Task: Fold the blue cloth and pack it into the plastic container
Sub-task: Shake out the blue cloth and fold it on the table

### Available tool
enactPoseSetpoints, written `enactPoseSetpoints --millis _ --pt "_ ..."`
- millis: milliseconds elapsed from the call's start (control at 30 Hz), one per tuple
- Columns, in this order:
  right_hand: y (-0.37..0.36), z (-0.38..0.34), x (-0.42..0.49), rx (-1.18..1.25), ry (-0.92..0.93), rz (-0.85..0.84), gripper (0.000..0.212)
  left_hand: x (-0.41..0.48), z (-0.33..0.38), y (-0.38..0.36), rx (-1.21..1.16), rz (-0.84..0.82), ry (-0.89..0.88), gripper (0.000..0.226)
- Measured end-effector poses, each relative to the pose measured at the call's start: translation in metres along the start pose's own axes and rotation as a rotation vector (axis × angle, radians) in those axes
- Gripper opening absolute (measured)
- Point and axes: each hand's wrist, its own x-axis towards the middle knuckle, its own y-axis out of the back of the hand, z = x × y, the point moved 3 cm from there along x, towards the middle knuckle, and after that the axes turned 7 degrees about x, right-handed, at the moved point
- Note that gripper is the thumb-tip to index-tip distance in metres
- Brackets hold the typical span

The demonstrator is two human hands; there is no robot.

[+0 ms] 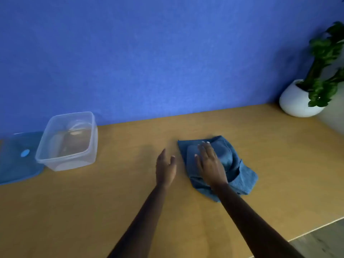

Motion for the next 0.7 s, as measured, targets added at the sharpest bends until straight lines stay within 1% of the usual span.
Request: enactPoseSetpoints --millis 100,200,300,367,467,533,600,667,700 --pt "0.017 0.029 0.003 -0.057 -0.172 0.065 0.050 0.001 0.016 -0.020 -0.154 -0.153 0.074 0.057" --pt "0.028 0.057 0.001 -0.020 -0.395 0.047 0.061 -0.002 0.027 -0.037 -0.242 -0.279 0.136 0.062" --pt "0.032 0.080 -0.001 0.099 -0.635 0.015 0.071 -0.001 0.031 -0.048 -0.261 -0.348 0.174 0.060" --pt "0.030 0.090 -0.002 0.207 -0.758 -0.007 0.070 -0.003 0.031 -0.051 -0.268 -0.381 0.199 0.061" --pt "0.026 0.092 -0.001 0.293 -0.786 -0.006 0.059 -0.004 0.030 -0.051 -0.253 -0.398 0.218 0.064" --pt "0.025 0.090 0.001 0.305 -0.775 -0.005 0.048 -0.004 0.030 -0.051 -0.267 -0.413 0.240 0.059" --pt "0.026 0.090 0.003 0.298 -0.762 0.010 0.036 -0.002 0.026 -0.051 -0.300 -0.412 0.258 0.043" --pt "0.029 0.089 0.006 0.312 -0.730 0.044 0.027 0.000 0.025 -0.049 -0.336 -0.397 0.256 0.014" --pt "0.033 0.087 0.009 0.334 -0.704 0.062 0.023 0.000 0.024 -0.048 -0.345 -0.388 0.254 0.018"
